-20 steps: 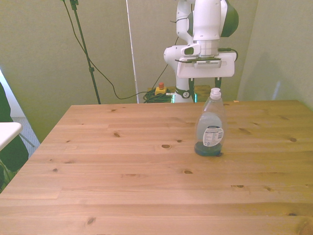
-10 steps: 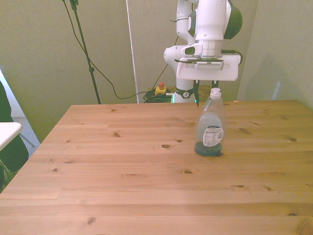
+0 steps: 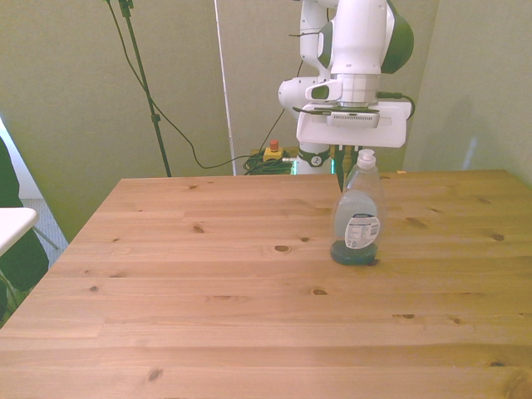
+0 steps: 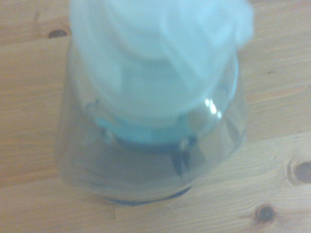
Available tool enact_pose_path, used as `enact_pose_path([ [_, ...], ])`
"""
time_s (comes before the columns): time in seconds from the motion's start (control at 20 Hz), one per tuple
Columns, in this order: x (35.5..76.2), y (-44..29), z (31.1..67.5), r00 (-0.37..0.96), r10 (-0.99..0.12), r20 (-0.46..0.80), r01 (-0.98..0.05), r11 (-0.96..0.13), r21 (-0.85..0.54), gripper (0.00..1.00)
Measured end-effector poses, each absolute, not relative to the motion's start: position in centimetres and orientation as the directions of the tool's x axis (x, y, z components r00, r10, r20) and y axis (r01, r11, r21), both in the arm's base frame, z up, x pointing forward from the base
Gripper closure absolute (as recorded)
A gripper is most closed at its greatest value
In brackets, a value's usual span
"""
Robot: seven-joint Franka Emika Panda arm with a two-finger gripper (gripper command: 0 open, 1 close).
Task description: Knock down the dish soap
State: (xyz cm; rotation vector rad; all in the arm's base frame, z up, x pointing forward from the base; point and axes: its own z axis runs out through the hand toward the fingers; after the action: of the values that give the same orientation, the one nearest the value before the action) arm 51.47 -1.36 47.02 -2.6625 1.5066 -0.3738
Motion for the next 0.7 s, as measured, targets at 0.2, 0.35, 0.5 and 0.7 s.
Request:
enact_pose_path([
  [0.2,54.2,-0.7,47.4,0.455,-0.869,0.196,-0.847,-0.490,-0.207,1.00],
  [0.35,56.9,0.3,46.7,0.419,-0.886,0.198,-0.859,-0.458,-0.231,1.00],
  [0.5,59.1,1.3,45.6,0.406,-0.892,0.198,-0.864,-0.446,-0.233,1.00],
  [0.7,61.0,1.4,45.0,0.384,-0.899,0.209,-0.874,-0.427,-0.233,1.00],
])
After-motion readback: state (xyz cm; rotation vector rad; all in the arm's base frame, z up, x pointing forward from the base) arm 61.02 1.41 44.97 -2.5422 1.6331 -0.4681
